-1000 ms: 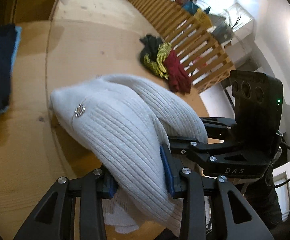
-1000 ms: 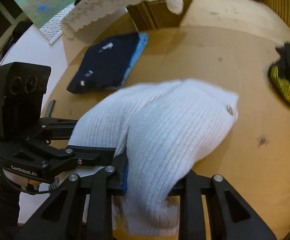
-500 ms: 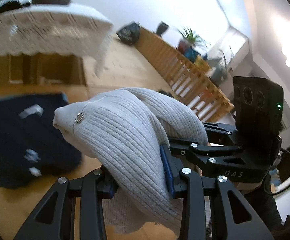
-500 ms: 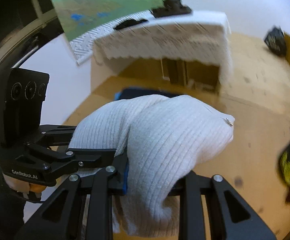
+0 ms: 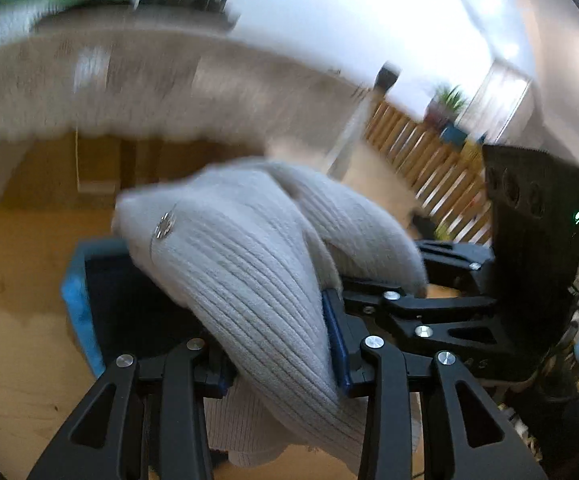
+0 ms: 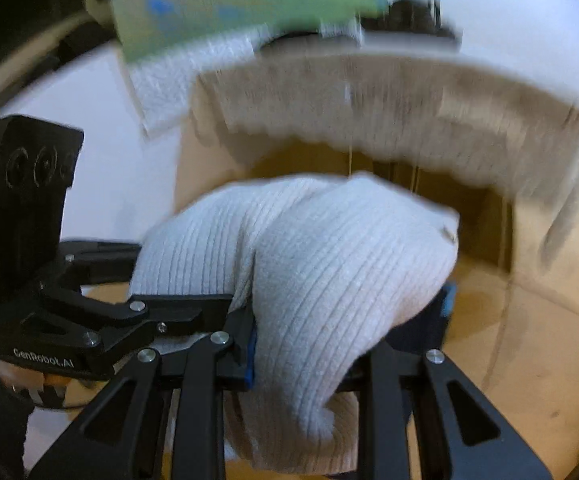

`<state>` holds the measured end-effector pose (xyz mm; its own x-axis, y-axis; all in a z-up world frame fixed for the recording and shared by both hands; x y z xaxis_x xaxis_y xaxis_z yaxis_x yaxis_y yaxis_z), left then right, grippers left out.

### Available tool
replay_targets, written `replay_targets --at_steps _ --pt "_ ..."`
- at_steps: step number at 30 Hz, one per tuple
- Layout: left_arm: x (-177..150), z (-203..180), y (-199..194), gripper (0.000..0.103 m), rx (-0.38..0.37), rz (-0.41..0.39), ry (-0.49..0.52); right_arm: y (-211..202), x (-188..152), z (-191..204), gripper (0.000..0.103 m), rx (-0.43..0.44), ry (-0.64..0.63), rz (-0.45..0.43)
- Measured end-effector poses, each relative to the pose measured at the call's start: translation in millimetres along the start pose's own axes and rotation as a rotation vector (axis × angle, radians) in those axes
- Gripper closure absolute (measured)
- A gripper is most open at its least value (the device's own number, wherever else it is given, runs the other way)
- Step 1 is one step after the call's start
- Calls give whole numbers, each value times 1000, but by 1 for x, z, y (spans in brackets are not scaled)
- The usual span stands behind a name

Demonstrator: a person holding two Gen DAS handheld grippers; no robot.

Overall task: Fold clothes
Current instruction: 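Lower the folded cardigan onto the navy clothes stack with both tools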

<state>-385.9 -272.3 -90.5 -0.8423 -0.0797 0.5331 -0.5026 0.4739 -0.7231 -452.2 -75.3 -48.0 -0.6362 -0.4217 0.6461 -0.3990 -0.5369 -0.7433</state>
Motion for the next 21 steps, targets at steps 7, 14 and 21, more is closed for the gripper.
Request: replay_targets --at_steps 7,14,21 --pt "-41 51 64 70 -25 126 -98 73 -60 -20 79 40 79 180" --pt "-34 54 52 71 -12 132 -89 47 -50 -29 79 38 96 182" --pt "-45 80 37 65 -49 150 -180 49 -82 -70 64 47 235 295"
Point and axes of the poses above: each gripper's, at about its wrist camera, not at the fingertips, and y roughly the way its jaws point, z to its left, x to its top, the point moved 1 cm from there along y, roughly the way its jaws point, and after that the axes turned 2 degrees about -y, right-handed, at the moved point
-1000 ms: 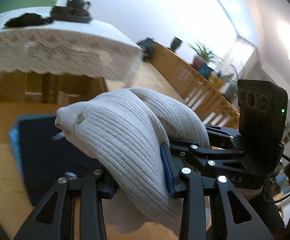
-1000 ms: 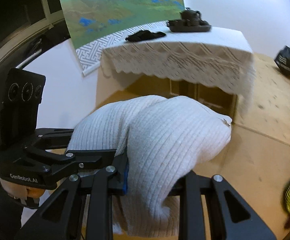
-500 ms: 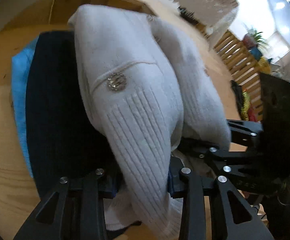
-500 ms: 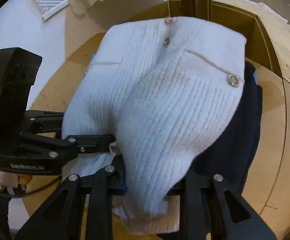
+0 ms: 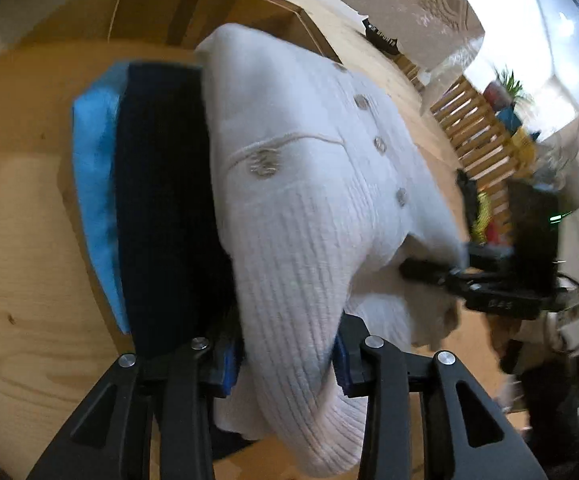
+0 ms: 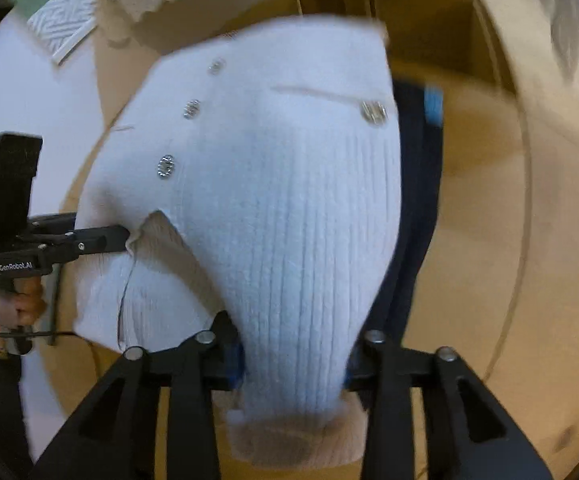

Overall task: Fold clothes
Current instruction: 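Lower the folded cardigan onto the navy clothes stack with both tools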

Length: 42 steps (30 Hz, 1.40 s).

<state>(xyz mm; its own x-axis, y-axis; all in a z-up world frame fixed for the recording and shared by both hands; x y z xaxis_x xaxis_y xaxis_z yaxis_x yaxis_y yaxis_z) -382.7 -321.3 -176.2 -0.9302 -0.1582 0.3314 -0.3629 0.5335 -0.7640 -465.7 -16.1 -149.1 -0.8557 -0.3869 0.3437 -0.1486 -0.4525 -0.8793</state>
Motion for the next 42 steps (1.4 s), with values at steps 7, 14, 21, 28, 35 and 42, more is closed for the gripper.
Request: replay_targets --at_steps 7,14,21,28,35,42 --pt "1 -13 -48 64 26 -65 44 -51 -10 18 60 5 -90 -53" --pt "-13 -27 -82 64 23 -120 76 -97 -34 17 58 68 -85 -153" --pt "-24 -57 -29 63 20 -11 158 -75 -24 14 65 179 -12 -189" --pt "-20 -29 -21 76 93 4 91 -15 -27 15 81 101 21 -25" --pt "-42 -27 -59 60 107 -51 83 -47 -34 43 79 34 -84 -60" --pt "-56 -23 -7 62 204 57 85 -23 -34 59 73 -96 -121 -29"
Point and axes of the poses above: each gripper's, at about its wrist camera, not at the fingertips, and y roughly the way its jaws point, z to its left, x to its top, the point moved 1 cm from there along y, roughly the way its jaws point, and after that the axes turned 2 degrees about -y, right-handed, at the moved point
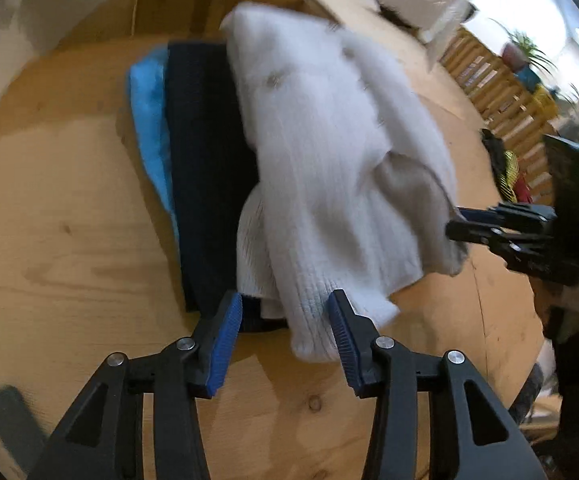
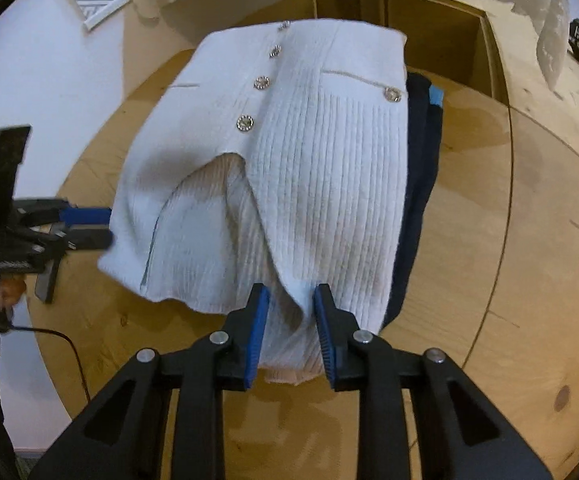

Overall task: Fold clothes
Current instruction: 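Lower the folded cardigan onto the navy clothes stack with both tools, then press and straighten the cardigan on the stack, then open both tools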

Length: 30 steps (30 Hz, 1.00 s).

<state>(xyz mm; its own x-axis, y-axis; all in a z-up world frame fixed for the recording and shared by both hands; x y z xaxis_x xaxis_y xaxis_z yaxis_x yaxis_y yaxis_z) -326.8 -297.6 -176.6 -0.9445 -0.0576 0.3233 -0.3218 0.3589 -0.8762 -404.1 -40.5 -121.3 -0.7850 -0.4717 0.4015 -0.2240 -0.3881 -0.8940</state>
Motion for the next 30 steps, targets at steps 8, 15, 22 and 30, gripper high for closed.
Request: replay_targets --at_steps 8,15,22,30 --pt "1 -8 1 79 178 1 140 11 -3 5 55 -67 -52 38" --pt "14 -11 -44 73 123 -95 87 -22 11 9 56 7 -46 -82" --pt "69 -45 -57 68 13 -258 83 -28 55 20 100 -124 -98 -230" --pt "80 -44 6 63 156 -129 136 17 47 6 101 -141 -99 -145"
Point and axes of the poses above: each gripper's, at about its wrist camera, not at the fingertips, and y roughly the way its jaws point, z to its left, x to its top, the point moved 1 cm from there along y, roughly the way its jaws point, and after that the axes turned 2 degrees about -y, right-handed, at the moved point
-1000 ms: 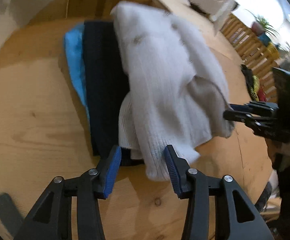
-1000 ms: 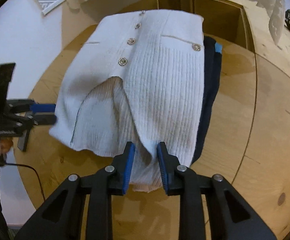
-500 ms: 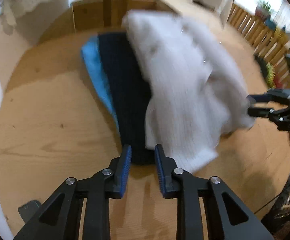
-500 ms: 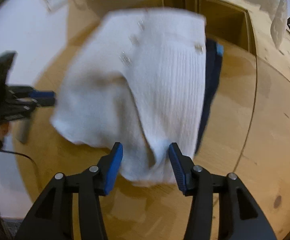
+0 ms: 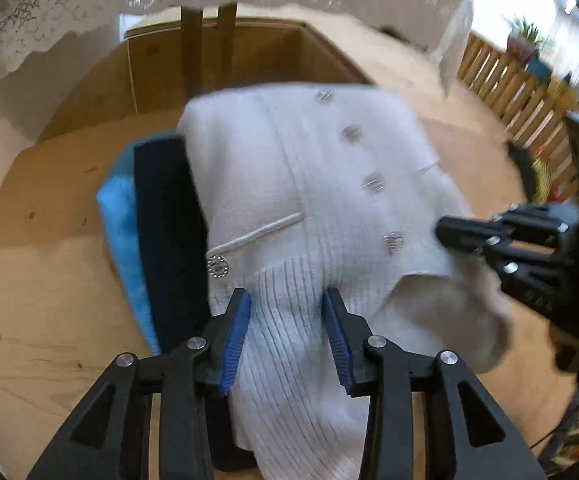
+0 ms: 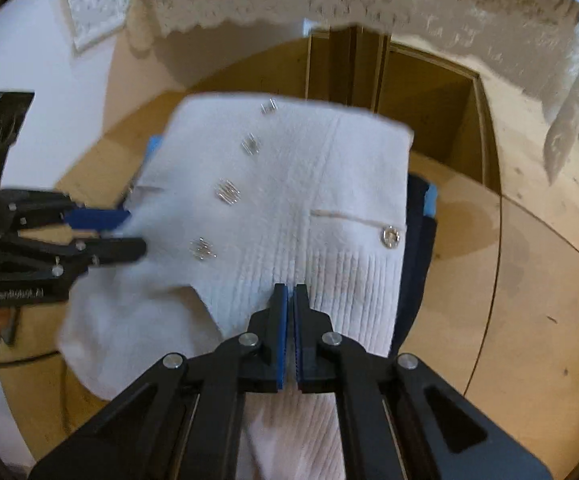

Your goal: Fold clothes

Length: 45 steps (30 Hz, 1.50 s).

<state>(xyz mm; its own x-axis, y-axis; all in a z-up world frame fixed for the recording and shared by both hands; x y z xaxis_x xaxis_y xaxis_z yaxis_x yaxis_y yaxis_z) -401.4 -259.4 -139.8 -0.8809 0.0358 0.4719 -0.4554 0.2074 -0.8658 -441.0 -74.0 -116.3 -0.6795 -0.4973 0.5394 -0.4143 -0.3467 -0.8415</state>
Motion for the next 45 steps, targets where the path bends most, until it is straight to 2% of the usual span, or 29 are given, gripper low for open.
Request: replay_targets --at_steps 4,7,11,13,16,18,22,23,24,26,27,30,33,38,42,45 --pt "0 2 -4 60 -10 -5 -15 4 -5 -4 102 12 8 -3" --pt "5 -2 -21 60 -14 -49 -40 -19 -7 -4 99 49 58 -59" --pt "-10 -12 -47 63 -18 -93 -58 -44 -29 5 99 86 80 -112" --pt "-21 -16 -45 63 -26 -68 -44 -44 -40 11 99 92 67 -96" --pt "-40 -17 -19 62 36 10 2 -22 -51 17 99 72 47 -43" --pt "-48 -10 -6 55 39 40 -24 -9 -53 19 99 70 29 -29" --pt "-49 -7 -17 56 20 4 -76 -26 -49 35 97 -16 -27 -43" --pt "-50 -8 -26 54 15 -20 -96 -36 -49 37 88 -36 -31 -61" --pt "-53 -11 -36 46 6 -48 -117 -48 -52 38 64 -52 -30 -86" --pt "-59 -18 -58 32 -17 -105 -162 -72 -60 40 30 -86 -26 -142" --pt "-63 -24 -70 28 -30 -131 -178 -85 -66 39 28 -108 -22 -171" --pt "-72 -54 -97 26 -60 -187 -170 -119 -85 38 28 -140 -2 -219" --pt "-85 -87 -115 25 -46 -229 -125 -140 -101 29 28 -148 37 -216" --pt "-116 -129 -141 25 -37 -254 -98 -178 -139 21 28 -175 67 -220" --pt "-138 -168 -152 22 41 -283 -96 -212 -177 19 28 -255 56 -263" --pt "-157 -202 -160 22 81 -311 -74 -235 -205 17 28 -236 65 -281"
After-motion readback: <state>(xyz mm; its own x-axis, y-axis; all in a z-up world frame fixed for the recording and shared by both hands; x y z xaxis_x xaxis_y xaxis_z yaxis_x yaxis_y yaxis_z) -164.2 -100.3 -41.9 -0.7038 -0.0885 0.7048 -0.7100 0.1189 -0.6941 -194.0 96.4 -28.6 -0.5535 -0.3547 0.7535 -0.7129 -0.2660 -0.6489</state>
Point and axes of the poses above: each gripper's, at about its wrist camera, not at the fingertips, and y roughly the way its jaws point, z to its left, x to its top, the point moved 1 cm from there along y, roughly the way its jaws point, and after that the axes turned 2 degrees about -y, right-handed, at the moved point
